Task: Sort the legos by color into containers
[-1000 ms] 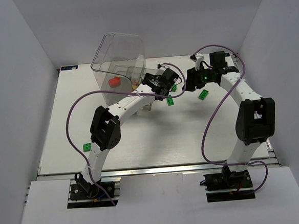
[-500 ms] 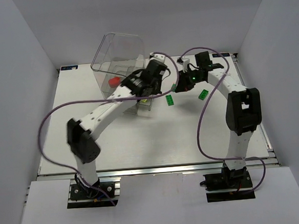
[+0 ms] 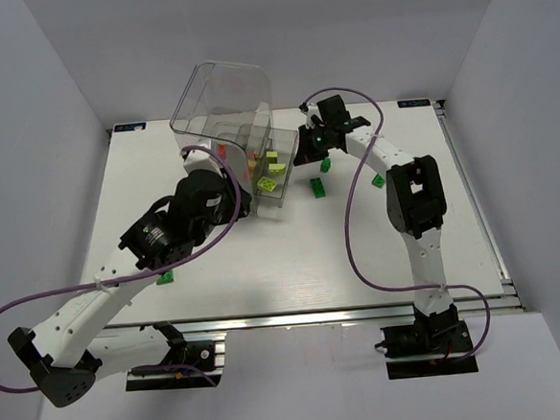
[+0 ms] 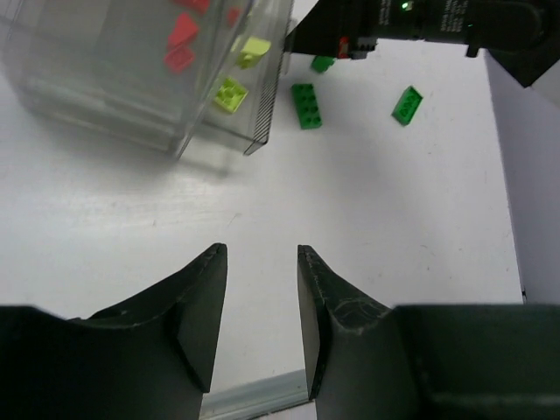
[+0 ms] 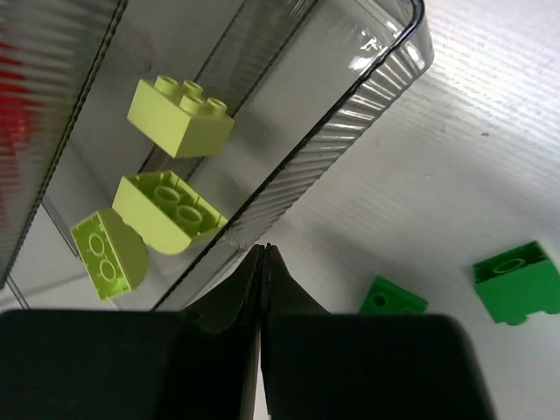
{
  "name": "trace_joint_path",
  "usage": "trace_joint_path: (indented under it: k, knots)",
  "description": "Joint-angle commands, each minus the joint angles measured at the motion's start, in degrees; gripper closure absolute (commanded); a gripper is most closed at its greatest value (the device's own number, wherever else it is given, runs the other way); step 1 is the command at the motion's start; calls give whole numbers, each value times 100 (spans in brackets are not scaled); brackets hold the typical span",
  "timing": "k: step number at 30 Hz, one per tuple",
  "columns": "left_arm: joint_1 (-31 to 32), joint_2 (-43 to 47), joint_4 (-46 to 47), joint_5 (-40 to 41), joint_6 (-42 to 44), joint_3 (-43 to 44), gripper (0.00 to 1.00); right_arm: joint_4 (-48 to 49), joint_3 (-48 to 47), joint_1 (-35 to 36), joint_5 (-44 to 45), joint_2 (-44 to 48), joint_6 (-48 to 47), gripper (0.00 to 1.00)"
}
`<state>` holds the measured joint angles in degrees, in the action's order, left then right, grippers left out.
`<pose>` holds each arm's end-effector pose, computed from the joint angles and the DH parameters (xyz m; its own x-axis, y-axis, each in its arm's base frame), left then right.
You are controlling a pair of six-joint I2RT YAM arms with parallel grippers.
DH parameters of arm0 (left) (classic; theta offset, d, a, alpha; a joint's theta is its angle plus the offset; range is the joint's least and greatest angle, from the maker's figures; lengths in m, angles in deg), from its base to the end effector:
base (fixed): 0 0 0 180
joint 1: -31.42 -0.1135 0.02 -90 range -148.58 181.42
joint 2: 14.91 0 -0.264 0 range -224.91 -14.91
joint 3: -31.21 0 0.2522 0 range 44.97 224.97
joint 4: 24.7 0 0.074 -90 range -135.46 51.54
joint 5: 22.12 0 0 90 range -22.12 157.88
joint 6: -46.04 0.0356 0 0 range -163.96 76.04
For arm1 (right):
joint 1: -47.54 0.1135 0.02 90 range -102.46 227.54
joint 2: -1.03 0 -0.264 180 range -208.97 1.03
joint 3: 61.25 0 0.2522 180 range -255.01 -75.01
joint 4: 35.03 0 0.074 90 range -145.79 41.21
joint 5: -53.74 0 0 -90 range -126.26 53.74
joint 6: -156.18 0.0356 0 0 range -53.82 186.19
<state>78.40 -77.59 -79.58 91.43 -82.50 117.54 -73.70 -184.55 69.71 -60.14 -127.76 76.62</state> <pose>0.1612 -0.1519 0.3939 -0.5490 -0.2488 -0.7979 0.1215 0.9208 -0.3707 0.4695 0.2069 0.2209 -0.7457 -0.1250 -0.6544 -0.4869 0.7726 0.4074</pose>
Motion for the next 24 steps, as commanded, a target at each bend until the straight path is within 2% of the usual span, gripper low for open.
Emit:
trace_joint_path:
  k: [1,4,8,13,15,18,24]
  knots:
    - [-14,317,-317,325,-723,-252,52,433,-322,112,261,-119,696,100]
    - [-14,458,-501,396,-900,-340,51,565,-525,164,25,-269,925,100]
    - [-14,493,-651,457,-1015,-393,49,977,-481,199,-494,-339,1258,87]
    - [-14,388,-642,431,-1059,-411,48,1102,-683,287,-688,-506,1469,80]
    - [-14,361,-642,431,-1059,-376,48,1225,-727,322,-767,-577,1522,75]
    - [-14,300,-704,431,-1085,-323,47,1391,-753,349,-969,-691,1654,61]
    - [-14,273,-827,449,-1173,-279,47,1620,-762,375,-1259,-911,1883,57]
